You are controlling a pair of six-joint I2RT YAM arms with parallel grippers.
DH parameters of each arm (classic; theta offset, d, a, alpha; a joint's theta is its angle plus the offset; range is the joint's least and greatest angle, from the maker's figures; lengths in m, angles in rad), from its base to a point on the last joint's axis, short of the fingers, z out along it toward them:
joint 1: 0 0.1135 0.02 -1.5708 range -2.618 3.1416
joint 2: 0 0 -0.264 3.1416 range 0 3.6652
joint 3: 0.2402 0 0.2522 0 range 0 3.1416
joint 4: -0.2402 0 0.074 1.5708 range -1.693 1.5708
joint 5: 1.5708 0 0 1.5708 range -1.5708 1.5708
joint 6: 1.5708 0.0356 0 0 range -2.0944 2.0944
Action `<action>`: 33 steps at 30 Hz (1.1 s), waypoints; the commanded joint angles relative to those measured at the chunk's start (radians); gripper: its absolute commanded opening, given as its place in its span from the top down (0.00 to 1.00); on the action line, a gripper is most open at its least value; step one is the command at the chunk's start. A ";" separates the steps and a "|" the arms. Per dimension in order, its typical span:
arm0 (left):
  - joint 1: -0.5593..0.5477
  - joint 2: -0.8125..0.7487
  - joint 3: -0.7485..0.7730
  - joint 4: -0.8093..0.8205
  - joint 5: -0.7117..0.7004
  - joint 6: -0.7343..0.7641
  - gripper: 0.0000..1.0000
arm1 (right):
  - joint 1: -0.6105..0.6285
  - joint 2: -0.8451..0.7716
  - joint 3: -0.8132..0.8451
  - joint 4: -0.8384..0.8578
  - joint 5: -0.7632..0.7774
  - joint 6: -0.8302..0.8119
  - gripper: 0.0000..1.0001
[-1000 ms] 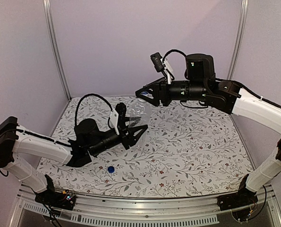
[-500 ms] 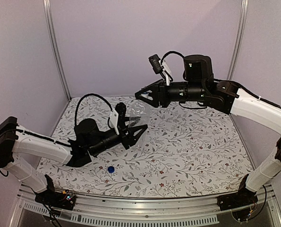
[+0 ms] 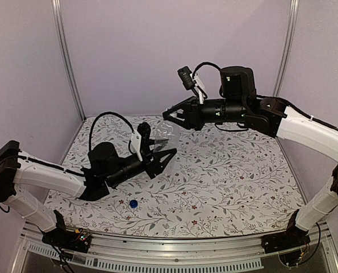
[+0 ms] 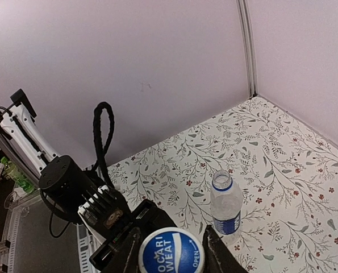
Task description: Unscrew the bottle caps
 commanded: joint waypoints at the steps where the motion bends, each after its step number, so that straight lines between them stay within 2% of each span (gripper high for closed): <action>1: -0.007 -0.020 0.000 0.007 -0.004 0.007 0.52 | 0.007 -0.008 0.017 0.016 -0.022 -0.013 0.69; 9: -0.006 -0.022 -0.012 0.012 -0.002 0.003 0.52 | 0.007 -0.028 -0.011 0.053 -0.076 -0.041 0.77; 13: -0.007 -0.028 -0.035 0.049 0.045 0.010 0.51 | 0.003 -0.043 -0.019 0.053 -0.196 -0.138 0.79; 20: -0.001 -0.041 -0.064 0.150 0.336 0.023 0.52 | -0.038 -0.072 -0.044 0.025 -0.560 -0.345 0.77; 25: 0.001 -0.023 -0.065 0.195 0.484 0.008 0.53 | -0.090 -0.060 -0.047 0.024 -0.738 -0.368 0.77; 30: 0.001 -0.014 -0.064 0.205 0.485 0.000 0.53 | -0.108 -0.043 -0.043 0.025 -0.768 -0.369 0.74; 33: 0.003 -0.016 -0.065 0.201 0.447 -0.001 0.53 | -0.114 -0.046 -0.047 0.025 -0.719 -0.359 0.64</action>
